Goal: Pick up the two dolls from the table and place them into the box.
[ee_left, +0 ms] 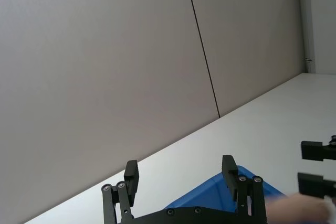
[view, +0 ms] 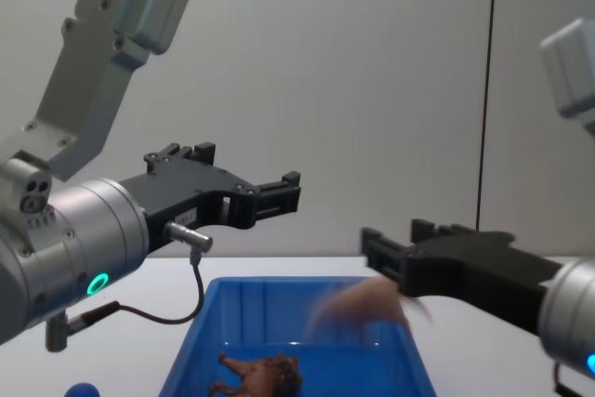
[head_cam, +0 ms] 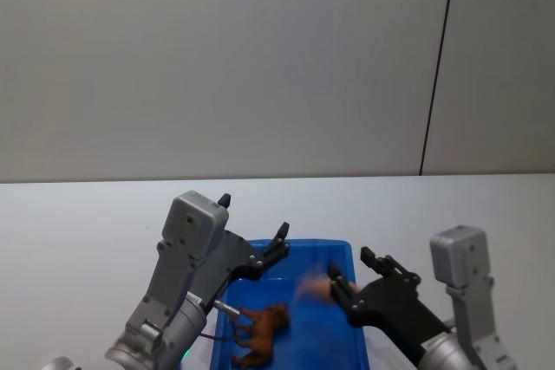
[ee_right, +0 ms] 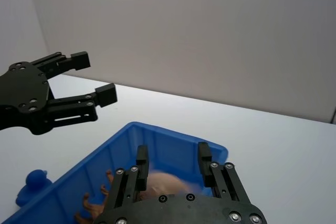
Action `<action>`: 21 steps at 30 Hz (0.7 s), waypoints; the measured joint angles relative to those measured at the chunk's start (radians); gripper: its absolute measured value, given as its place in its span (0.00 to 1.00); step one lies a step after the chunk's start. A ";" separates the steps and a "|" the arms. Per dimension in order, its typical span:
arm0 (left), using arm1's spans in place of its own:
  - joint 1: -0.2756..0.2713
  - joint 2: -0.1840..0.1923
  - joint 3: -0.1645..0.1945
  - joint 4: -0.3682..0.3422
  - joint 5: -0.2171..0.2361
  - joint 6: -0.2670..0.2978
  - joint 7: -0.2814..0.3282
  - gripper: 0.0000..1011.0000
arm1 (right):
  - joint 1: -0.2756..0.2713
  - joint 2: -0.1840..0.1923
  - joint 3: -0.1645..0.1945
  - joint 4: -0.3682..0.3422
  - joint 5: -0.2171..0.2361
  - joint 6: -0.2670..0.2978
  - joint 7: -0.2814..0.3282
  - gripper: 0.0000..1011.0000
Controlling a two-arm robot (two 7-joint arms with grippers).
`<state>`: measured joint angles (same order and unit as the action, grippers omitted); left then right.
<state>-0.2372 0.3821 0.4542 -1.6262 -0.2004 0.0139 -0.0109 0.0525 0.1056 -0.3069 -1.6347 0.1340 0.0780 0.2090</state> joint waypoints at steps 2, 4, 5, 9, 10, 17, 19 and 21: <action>0.000 0.000 0.000 0.000 0.000 0.000 0.000 0.99 | 0.009 -0.005 -0.002 0.011 0.005 0.007 0.014 0.55; 0.000 0.000 0.000 0.000 0.000 0.000 0.000 0.99 | 0.024 -0.013 -0.003 0.029 0.011 0.017 0.029 0.63; 0.000 0.000 0.000 0.000 0.000 0.000 0.000 0.99 | 0.028 -0.016 -0.004 0.035 0.013 0.020 0.034 0.65; 0.000 0.000 0.000 0.000 0.000 0.000 0.000 0.99 | 0.047 -0.025 -0.005 0.061 0.020 0.034 0.049 0.76; 0.000 0.000 0.000 0.000 0.000 0.000 0.000 0.99 | 0.052 -0.027 -0.005 0.068 0.023 0.038 0.051 0.82; 0.000 0.000 0.000 0.000 0.000 0.000 0.000 0.99 | 0.059 -0.029 0.001 0.086 0.033 0.049 0.036 0.98; 0.000 0.000 0.000 0.000 0.000 0.000 0.000 0.99 | 0.056 -0.027 0.004 0.086 0.038 0.051 0.021 0.99; 0.000 0.000 0.000 0.000 0.000 0.000 0.000 0.99 | 0.052 -0.024 0.007 0.086 0.041 0.052 0.009 0.99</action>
<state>-0.2372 0.3821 0.4542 -1.6262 -0.2004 0.0139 -0.0109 0.1042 0.0811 -0.3003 -1.5487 0.1753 0.1296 0.2177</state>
